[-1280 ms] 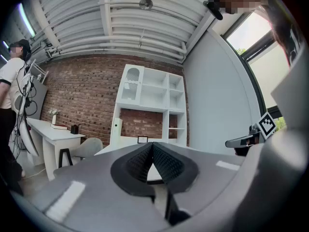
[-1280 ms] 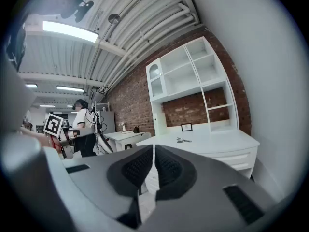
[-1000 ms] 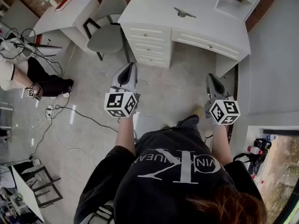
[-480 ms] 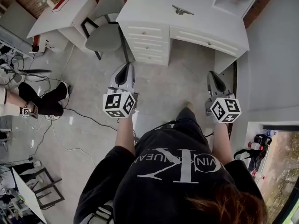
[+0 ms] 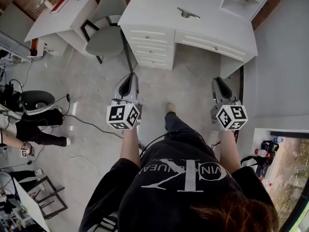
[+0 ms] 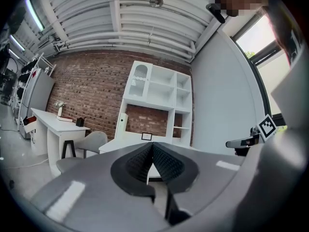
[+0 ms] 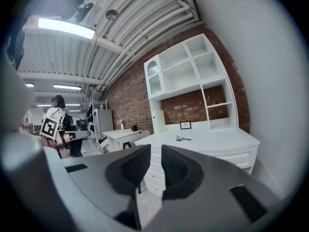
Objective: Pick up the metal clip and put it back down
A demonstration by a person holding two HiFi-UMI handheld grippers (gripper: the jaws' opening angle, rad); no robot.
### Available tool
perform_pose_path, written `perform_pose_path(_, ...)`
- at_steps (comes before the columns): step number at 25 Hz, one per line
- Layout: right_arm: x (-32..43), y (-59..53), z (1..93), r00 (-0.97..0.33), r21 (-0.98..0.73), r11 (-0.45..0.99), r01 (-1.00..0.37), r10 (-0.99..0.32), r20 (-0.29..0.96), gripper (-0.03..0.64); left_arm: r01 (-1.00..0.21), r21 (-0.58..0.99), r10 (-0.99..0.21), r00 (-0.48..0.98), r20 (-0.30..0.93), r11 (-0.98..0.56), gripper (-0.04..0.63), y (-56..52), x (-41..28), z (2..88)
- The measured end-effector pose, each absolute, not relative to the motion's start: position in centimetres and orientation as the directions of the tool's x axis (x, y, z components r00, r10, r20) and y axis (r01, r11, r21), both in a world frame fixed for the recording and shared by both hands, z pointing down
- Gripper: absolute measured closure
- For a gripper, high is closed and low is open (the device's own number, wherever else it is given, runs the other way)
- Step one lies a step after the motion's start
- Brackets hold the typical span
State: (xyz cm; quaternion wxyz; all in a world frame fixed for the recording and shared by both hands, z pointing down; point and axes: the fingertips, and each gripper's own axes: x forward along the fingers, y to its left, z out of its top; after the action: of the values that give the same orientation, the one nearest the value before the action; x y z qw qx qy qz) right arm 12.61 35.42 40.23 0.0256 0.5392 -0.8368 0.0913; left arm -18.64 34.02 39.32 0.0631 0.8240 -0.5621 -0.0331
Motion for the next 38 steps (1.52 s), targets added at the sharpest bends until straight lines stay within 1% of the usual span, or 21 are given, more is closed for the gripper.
perform_pose_path(7,10.9,31.1,40.7,-0.446,-0.116,0.432,-0.895,-0.882,0.154,0.58,-0.931,0.151,-0.941,0.339,0.02,-0.332,0.584,30.4,-20.3,39.6)
perform_pose_path(19,9.9,23.2,41.6,-0.449,-0.147,0.429,-0.891,-0.879,0.161,0.577,-0.932,0.137,-0.939,0.343,0.034,-0.336,0.584,22.7,-21.0,39.1)
perform_pose_path(29,10.6,18.1,42.4,-0.435,-0.191,0.404,-0.895,-0.884,0.17,0.577,-0.924,0.118,-0.926,0.372,0.065,-0.363,0.584,17.3,-19.9,38.9)
perform_pose_path(38,11.3,13.4,42.6,-0.439,-0.2,0.407,-0.891,-0.885,0.154,0.575,-0.923,0.099,-0.924,0.379,0.057,-0.373,0.584,12.9,-19.2,38.4)
